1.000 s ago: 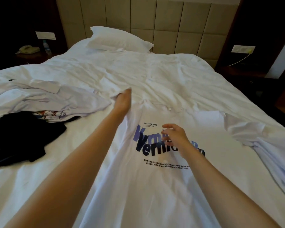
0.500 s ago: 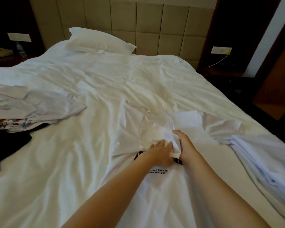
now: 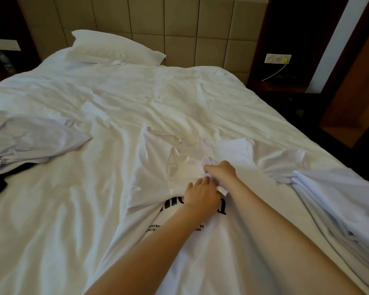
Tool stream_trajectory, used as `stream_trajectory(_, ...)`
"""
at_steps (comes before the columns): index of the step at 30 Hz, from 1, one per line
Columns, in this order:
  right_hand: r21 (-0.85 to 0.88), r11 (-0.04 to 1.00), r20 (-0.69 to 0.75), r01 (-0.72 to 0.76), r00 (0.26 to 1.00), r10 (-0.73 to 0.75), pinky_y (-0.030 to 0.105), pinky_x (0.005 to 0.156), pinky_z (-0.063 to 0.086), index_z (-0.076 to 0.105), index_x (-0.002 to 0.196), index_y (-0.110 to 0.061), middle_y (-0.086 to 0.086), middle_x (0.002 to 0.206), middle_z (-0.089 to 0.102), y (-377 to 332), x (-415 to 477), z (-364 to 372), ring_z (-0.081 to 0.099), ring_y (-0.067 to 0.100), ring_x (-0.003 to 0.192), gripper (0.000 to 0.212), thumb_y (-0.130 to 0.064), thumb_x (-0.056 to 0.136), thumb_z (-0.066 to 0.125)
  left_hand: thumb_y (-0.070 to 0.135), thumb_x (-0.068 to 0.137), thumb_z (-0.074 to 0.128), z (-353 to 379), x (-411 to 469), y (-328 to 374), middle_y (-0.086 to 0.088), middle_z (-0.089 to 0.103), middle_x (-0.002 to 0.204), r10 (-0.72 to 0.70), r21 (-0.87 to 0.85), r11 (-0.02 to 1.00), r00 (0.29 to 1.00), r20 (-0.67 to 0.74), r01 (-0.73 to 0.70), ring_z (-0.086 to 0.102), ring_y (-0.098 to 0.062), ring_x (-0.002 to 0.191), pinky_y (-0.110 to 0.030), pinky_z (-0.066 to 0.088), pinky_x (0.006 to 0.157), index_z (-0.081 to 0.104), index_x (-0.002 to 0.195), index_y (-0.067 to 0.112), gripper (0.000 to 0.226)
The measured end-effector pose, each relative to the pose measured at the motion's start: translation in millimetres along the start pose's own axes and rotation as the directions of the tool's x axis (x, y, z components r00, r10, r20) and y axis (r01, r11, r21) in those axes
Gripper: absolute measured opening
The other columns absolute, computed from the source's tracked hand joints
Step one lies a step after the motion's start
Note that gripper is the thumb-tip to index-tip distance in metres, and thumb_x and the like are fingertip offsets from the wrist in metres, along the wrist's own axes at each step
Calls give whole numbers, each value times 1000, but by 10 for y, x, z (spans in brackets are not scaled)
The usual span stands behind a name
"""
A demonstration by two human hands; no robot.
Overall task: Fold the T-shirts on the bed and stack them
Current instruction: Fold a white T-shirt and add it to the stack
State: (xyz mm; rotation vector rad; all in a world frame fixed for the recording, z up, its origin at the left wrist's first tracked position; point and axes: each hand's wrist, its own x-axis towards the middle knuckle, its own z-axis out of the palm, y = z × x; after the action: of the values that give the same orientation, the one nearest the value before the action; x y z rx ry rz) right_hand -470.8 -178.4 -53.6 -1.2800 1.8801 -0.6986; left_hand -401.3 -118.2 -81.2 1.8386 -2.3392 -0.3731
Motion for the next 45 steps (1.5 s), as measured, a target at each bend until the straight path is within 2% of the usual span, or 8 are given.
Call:
stream_trajectory(4,2,997,132,-78,988,77,29,77,41,35,133,2,11,126,50,2,6,-82,53,28,115,79,-29,73,76,31,99,32,-11,72,98,-13,9,157,52,-40,998,968,247,-43,10,-24,144,-44,16,113,11,149,6,60)
stream_trajectory(9,-278,957,-117,77,987,-113,30,74,41,36,122,1,15,121,56,178,34,-60,56,33,110,49,-16,84,61,22,86,50,-508,115,-23,-8,50,120,133,-193,981,829,544,-30,46,-27,112,-30,38,88,56,120,10,36)
stream_trajectory(13,-490,857,-41,163,977,-209,30,75,38,21,136,1,15,123,51,166,4,-23,53,32,113,86,-52,82,60,-6,89,36,-809,309,-303,-6,50,136,97,54,992,970,222,-112,44,-28,124,-31,38,98,59,124,15,47)
stream_trajectory(17,-589,793,-72,154,968,-241,30,88,45,17,139,3,17,129,50,209,116,-3,53,30,117,71,-17,86,61,-2,92,36,-707,662,-597,-3,40,144,92,312,943,992,89,-115,30,-25,135,-36,24,108,33,141,19,53)
stream_trajectory(27,-321,947,-92,-2,995,-29,29,82,44,28,132,2,13,125,53,359,151,-173,55,30,115,73,-22,78,69,41,80,64,-470,894,-641,-5,42,134,6,429,901,990,139,-65,28,-27,131,-43,12,112,39,134,22,61)
stream_trajectory(34,25,998,-158,-63,985,67,36,90,49,56,112,2,19,116,60,434,283,-326,57,35,109,27,-17,93,50,36,92,48,-562,851,-683,-7,47,130,67,622,777,995,73,-97,33,-27,127,-34,26,104,51,128,15,42)
stream_trajectory(39,188,982,-209,-13,976,53,39,94,46,56,121,6,22,122,59,501,323,-569,55,37,113,35,-17,95,50,30,94,50,-613,885,-593,-2,60,117,97,557,830,989,-109,-20,46,-22,117,-28,36,92,58,116,17,27)
stream_trajectory(45,218,959,-388,183,918,-86,30,105,31,44,139,-6,15,143,44,502,405,-1084,40,30,132,41,-21,101,39,29,99,40,-667,1068,-207,-11,60,107,-69,53,995,967,-246,85,58,-30,96,-31,42,74,54,113,11,26)
